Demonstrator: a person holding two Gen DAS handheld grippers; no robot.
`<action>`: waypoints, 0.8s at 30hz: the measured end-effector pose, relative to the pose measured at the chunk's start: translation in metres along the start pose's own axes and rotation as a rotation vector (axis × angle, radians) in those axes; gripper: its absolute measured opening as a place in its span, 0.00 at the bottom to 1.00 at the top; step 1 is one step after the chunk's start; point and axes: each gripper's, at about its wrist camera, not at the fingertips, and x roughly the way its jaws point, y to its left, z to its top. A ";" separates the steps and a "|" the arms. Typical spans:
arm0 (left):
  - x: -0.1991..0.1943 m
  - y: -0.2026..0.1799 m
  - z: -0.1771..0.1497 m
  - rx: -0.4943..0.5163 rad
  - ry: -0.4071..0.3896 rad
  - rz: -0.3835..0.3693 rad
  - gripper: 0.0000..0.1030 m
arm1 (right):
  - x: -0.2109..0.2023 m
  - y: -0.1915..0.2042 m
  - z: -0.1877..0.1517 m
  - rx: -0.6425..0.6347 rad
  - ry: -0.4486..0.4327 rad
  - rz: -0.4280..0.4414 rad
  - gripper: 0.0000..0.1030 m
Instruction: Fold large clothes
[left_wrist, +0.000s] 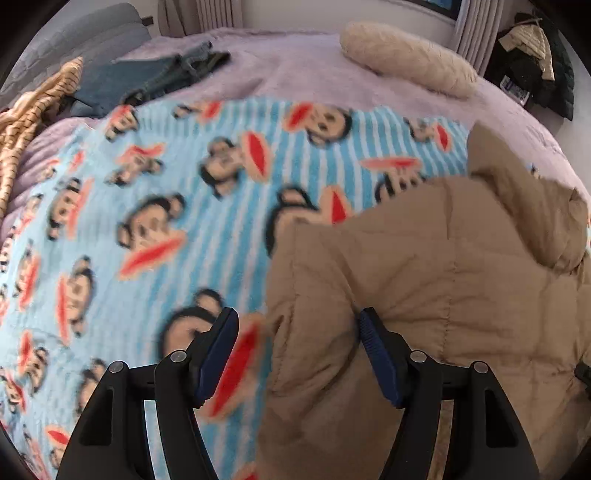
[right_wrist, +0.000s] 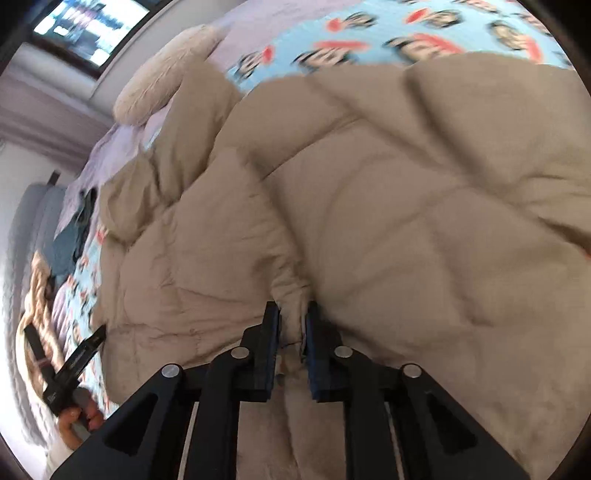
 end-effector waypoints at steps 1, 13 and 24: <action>-0.009 0.004 0.003 -0.004 -0.023 0.001 0.68 | -0.010 -0.002 0.001 0.011 -0.038 -0.026 0.15; -0.008 0.014 -0.038 -0.029 0.033 0.042 0.68 | 0.014 0.042 0.034 -0.125 -0.093 0.049 0.15; -0.010 0.008 -0.041 0.020 0.042 0.096 0.70 | -0.003 -0.011 0.031 -0.002 -0.058 0.064 0.12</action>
